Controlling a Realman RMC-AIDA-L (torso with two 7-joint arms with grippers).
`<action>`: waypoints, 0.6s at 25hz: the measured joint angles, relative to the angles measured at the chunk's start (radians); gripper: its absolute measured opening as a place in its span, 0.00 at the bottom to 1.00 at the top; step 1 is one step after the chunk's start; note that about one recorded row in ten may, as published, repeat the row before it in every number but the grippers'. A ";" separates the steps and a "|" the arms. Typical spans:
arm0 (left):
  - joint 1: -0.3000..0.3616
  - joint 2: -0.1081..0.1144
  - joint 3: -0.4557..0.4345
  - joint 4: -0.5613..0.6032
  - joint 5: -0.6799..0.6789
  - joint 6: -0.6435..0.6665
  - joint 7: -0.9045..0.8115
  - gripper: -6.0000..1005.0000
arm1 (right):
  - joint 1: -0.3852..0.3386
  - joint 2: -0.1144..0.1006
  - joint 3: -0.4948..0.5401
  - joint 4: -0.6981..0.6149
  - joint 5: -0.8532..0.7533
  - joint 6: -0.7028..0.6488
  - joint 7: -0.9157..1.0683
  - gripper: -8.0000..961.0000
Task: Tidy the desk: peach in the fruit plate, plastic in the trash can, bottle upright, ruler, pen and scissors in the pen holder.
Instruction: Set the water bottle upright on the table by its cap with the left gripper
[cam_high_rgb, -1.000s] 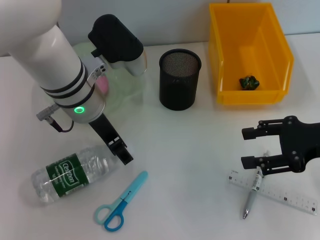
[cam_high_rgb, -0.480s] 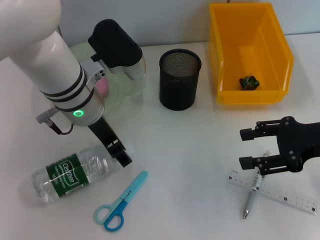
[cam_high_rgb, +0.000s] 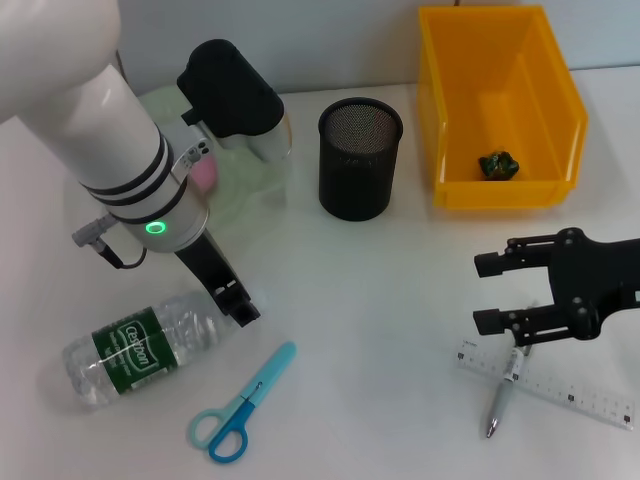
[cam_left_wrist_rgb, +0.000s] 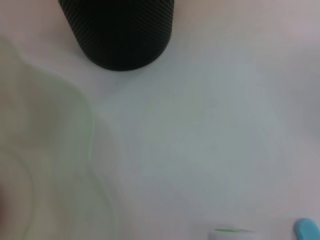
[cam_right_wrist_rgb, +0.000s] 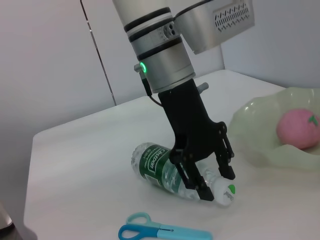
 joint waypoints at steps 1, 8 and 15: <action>0.001 0.000 0.001 -0.001 0.000 -0.001 0.001 0.71 | 0.000 0.000 0.000 0.000 0.000 0.000 0.000 0.77; 0.005 0.000 0.007 -0.013 -0.017 -0.005 0.018 0.54 | 0.005 0.002 0.000 0.000 0.002 0.000 0.000 0.77; 0.009 0.000 0.010 -0.014 -0.023 -0.013 0.019 0.52 | 0.009 0.001 0.002 0.000 0.004 0.008 0.002 0.77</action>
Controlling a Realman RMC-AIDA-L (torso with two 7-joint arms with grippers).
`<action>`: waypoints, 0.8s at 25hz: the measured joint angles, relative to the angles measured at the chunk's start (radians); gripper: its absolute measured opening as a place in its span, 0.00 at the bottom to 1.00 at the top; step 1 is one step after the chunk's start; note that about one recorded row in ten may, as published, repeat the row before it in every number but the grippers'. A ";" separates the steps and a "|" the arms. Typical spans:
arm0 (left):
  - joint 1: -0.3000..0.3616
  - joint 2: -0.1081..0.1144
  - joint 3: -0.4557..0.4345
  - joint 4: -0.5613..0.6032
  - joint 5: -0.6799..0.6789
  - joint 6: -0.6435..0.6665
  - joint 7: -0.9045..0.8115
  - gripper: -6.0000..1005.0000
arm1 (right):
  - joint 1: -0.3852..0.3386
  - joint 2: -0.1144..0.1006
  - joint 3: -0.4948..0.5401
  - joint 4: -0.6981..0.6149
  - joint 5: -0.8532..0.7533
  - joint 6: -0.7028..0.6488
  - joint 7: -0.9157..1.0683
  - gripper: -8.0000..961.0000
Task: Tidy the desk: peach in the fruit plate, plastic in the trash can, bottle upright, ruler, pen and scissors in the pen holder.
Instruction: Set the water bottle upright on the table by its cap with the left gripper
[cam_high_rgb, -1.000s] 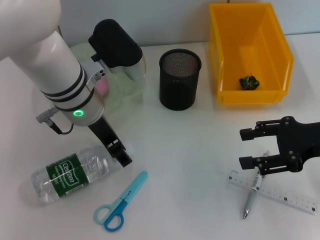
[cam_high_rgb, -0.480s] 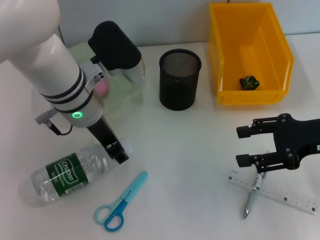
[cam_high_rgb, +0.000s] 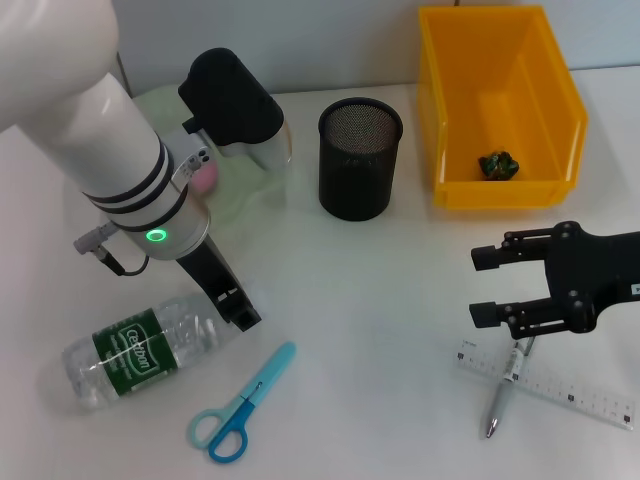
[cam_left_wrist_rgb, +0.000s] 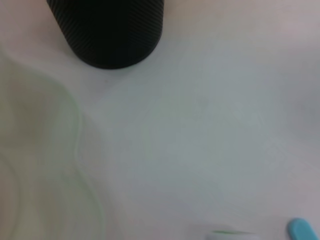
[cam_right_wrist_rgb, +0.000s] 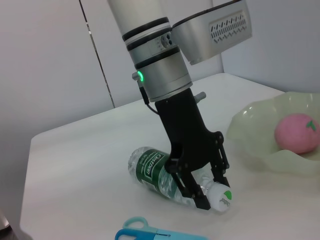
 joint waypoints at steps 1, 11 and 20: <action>0.000 0.000 0.000 0.000 0.000 0.000 0.000 0.52 | 0.000 0.000 0.000 0.000 0.000 0.000 0.000 0.77; 0.037 0.001 0.001 0.074 -0.002 0.011 0.003 0.46 | 0.003 0.000 0.000 0.000 0.001 0.004 0.001 0.77; 0.087 0.009 -0.064 0.213 0.005 0.095 -0.002 0.45 | 0.002 -0.002 0.001 -0.001 0.001 0.006 0.005 0.77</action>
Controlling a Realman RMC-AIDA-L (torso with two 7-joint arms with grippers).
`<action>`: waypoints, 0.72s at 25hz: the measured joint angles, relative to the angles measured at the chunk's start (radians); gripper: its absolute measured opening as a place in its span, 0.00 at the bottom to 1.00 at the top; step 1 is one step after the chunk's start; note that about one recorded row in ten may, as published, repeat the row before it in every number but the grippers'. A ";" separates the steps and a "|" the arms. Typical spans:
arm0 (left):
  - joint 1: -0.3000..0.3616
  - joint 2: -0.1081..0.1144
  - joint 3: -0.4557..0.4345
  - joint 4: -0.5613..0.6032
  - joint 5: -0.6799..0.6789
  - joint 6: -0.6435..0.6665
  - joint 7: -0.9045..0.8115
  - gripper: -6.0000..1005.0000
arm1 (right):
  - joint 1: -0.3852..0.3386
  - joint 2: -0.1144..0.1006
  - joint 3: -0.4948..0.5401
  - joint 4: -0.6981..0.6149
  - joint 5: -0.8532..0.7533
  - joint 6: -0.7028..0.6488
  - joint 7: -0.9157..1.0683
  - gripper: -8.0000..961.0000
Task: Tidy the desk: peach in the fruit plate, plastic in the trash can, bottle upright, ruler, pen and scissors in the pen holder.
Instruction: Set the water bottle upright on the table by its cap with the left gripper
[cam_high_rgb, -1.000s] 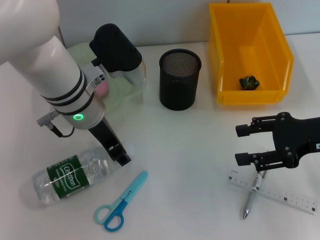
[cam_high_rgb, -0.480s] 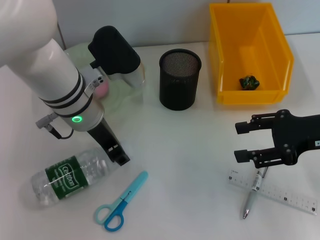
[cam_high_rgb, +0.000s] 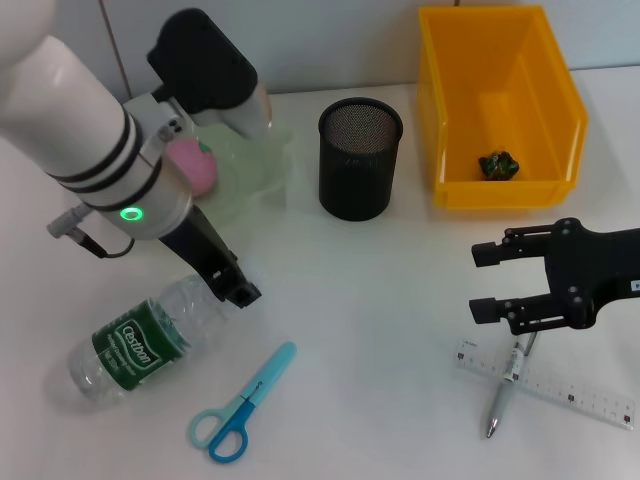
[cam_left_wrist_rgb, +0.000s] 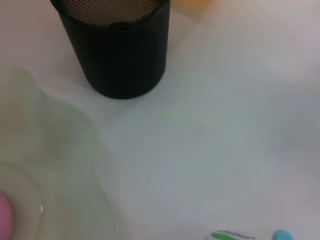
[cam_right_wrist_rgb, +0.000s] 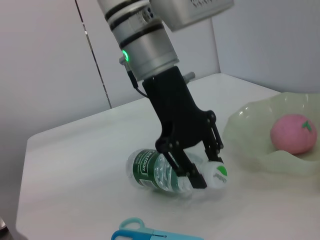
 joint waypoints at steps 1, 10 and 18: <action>0.009 0.000 -0.014 0.025 0.001 0.017 0.002 0.45 | 0.000 0.000 0.000 0.000 0.000 0.000 0.000 0.77; 0.038 0.003 -0.072 0.119 0.002 0.086 0.008 0.44 | 0.001 -0.002 0.002 -0.005 0.000 0.007 0.001 0.77; 0.107 0.005 -0.184 0.304 0.003 0.190 0.008 0.44 | 0.003 -0.002 0.002 -0.006 -0.001 0.012 0.001 0.77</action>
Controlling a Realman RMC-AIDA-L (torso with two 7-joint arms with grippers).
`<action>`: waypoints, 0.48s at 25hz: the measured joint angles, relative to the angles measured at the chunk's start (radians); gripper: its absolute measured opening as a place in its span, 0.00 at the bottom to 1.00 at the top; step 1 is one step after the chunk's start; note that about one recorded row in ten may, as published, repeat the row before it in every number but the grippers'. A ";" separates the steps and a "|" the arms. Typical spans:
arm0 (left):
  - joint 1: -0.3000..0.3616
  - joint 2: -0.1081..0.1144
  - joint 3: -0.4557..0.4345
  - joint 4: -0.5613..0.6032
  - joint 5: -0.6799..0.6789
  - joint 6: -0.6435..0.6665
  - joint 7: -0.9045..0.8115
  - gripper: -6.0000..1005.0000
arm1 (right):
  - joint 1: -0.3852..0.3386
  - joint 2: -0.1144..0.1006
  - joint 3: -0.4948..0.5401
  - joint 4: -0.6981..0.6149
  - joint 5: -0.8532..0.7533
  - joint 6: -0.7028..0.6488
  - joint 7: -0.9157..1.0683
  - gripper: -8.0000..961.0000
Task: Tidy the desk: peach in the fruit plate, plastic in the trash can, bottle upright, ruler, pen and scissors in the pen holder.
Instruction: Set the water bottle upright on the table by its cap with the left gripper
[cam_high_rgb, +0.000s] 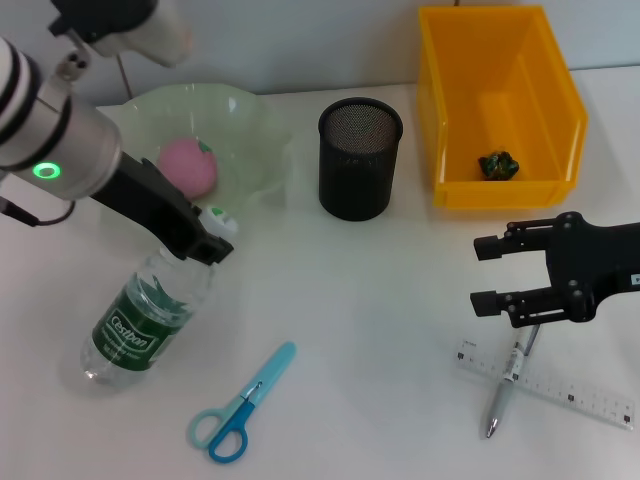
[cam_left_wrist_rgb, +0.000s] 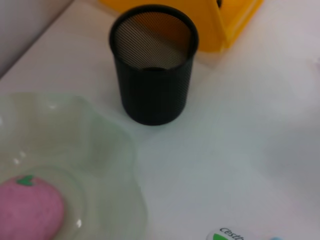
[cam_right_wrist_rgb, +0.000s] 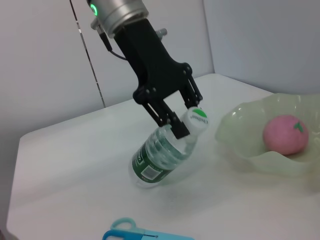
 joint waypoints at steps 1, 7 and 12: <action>0.010 0.000 -0.022 0.019 0.000 0.010 0.001 0.44 | 0.001 0.000 0.000 0.000 0.000 0.002 0.000 0.77; 0.038 0.002 -0.072 0.065 0.000 0.038 0.001 0.44 | 0.011 -0.001 0.000 0.002 -0.005 0.013 -0.001 0.77; 0.049 0.004 -0.118 0.107 0.000 0.076 0.002 0.44 | 0.015 -0.001 0.000 -0.001 -0.005 0.014 -0.001 0.77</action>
